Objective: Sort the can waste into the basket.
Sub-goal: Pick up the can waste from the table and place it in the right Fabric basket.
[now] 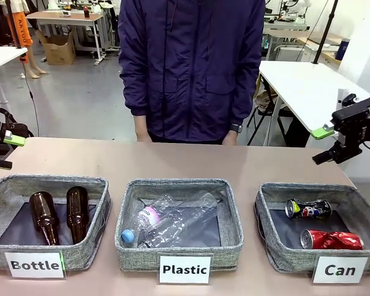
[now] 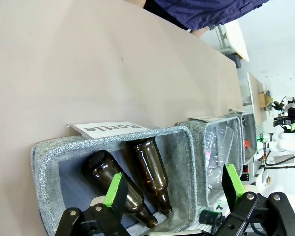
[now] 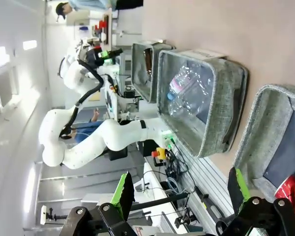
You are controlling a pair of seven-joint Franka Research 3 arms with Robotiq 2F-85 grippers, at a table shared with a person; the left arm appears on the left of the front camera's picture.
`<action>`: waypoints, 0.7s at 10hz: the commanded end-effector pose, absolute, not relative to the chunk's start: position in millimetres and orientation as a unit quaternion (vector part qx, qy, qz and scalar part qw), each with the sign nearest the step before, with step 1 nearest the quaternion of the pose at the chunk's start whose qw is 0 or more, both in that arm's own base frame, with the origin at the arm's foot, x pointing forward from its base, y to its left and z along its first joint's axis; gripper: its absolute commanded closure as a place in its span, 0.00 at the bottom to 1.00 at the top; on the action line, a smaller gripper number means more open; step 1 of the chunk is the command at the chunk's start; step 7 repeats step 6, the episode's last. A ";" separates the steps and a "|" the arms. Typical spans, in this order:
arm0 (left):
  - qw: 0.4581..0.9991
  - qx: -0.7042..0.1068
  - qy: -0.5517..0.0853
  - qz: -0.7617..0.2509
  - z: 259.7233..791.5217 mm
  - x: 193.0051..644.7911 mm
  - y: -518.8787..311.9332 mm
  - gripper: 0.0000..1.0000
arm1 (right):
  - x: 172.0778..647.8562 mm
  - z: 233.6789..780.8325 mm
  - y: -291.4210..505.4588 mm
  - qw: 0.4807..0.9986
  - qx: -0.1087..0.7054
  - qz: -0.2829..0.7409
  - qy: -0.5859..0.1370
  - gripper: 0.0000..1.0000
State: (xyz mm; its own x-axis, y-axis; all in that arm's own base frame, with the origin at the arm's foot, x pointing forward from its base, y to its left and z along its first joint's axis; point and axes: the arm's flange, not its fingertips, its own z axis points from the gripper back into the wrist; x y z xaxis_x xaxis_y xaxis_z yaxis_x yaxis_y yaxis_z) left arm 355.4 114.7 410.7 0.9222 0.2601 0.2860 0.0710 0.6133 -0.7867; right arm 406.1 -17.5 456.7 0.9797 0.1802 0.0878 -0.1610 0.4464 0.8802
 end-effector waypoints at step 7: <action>0.878 -0.438 -0.187 0.051 411.0 353.8 116.5 0.00 | 406.5 458.0 -21.0 0.852 0.512 0.108 0.002 0.00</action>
